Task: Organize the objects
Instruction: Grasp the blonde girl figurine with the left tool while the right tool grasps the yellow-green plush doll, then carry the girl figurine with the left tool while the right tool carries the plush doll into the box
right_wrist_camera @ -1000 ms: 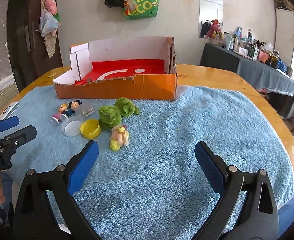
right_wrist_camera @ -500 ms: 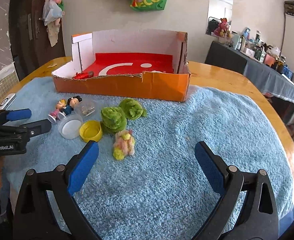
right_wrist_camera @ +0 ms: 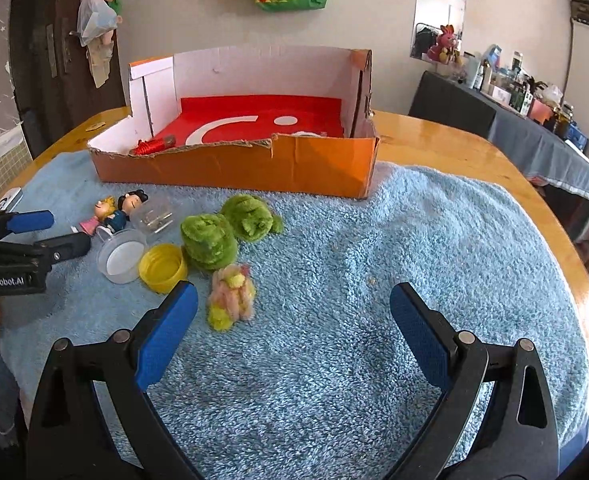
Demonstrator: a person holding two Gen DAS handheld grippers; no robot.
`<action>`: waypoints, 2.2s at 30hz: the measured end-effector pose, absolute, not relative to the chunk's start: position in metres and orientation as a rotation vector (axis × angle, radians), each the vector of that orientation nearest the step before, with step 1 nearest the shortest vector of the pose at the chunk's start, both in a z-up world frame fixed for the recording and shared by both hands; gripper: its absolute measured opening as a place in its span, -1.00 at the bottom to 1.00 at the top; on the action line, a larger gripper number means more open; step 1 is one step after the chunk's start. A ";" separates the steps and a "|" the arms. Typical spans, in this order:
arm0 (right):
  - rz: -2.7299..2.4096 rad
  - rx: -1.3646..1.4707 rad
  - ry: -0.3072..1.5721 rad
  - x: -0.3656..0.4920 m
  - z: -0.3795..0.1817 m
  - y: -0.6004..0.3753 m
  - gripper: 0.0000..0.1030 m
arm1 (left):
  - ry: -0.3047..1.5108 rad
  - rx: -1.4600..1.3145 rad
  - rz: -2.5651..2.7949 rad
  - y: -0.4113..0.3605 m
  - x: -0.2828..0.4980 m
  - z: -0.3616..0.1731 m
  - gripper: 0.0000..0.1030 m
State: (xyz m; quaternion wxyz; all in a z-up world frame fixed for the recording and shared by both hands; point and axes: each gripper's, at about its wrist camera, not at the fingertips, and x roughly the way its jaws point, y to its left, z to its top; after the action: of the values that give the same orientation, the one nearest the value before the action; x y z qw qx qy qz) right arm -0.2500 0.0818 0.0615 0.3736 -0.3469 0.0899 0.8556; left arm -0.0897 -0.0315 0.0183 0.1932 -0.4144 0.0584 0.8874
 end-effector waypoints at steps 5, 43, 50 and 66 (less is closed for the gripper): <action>2.203 -0.920 0.244 -0.253 0.061 0.083 0.91 | 0.141 -1.158 2.451 -0.033 -0.091 0.026 0.75; 2.318 -0.777 0.230 -0.241 0.091 0.059 -0.63 | 0.023 -0.876 2.388 -0.026 -0.048 0.063 -0.58; 2.351 -0.715 0.187 -0.241 0.111 0.044 -0.63 | 0.010 -0.776 2.421 -0.032 -0.023 0.085 -0.58; 2.373 -0.706 0.180 -0.249 0.126 0.045 -0.63 | -0.014 -0.756 2.427 -0.036 -0.026 0.098 -0.58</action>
State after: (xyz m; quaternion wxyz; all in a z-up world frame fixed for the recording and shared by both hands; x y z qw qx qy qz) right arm -0.2494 0.0447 0.1257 0.3235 -0.2690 0.0686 0.9046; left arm -0.0256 -0.0357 0.0984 0.2954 -0.2841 -0.0052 0.9121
